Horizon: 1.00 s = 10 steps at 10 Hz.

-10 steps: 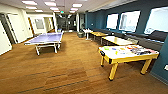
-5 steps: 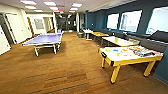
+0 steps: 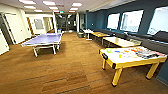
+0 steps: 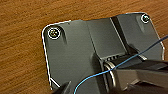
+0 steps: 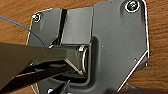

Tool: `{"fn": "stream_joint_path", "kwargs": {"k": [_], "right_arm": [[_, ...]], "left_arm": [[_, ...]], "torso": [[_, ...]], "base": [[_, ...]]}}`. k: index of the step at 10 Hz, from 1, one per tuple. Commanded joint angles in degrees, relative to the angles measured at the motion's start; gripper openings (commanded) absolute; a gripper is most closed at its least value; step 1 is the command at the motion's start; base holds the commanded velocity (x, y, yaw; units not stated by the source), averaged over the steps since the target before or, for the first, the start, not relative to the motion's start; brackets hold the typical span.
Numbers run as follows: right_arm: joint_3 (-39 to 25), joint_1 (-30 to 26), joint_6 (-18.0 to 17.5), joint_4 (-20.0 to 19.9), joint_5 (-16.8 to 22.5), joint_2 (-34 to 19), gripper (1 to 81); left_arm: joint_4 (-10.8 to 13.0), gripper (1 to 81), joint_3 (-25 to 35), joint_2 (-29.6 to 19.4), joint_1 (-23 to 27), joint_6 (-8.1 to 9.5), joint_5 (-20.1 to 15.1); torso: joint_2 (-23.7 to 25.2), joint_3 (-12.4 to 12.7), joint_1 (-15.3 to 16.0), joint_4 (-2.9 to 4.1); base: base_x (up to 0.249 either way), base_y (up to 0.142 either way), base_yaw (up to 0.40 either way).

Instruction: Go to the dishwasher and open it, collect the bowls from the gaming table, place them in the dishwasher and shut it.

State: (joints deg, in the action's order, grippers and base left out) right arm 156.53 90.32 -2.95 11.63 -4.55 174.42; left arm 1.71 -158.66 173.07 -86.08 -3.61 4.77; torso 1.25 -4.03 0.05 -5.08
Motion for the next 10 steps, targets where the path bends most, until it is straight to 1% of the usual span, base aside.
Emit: {"fn": "stream_joint_path", "kwargs": {"k": [1, 10], "right_arm": [[0.17, -2.38, 0.14, 0.15, 2.97, -0.01, 81.1], [0.17, -2.11, 0.05, 0.06, 2.79, -0.1, 81.1]], "left_arm": [[-0.12, 81.1, -0.16, -0.09, 2.71, 0.0, -2.83], [-0.12, 81.1, -0.16, -0.26, 2.71, 0.09, -2.75]], "torso": [[0.0, 0.0, 0.0, 0.0], [0.0, 0.0, 0.0, 0.0]], "base": [[0.194, 0.0, 0.0], [0.195, 0.0, 0.0]]}}
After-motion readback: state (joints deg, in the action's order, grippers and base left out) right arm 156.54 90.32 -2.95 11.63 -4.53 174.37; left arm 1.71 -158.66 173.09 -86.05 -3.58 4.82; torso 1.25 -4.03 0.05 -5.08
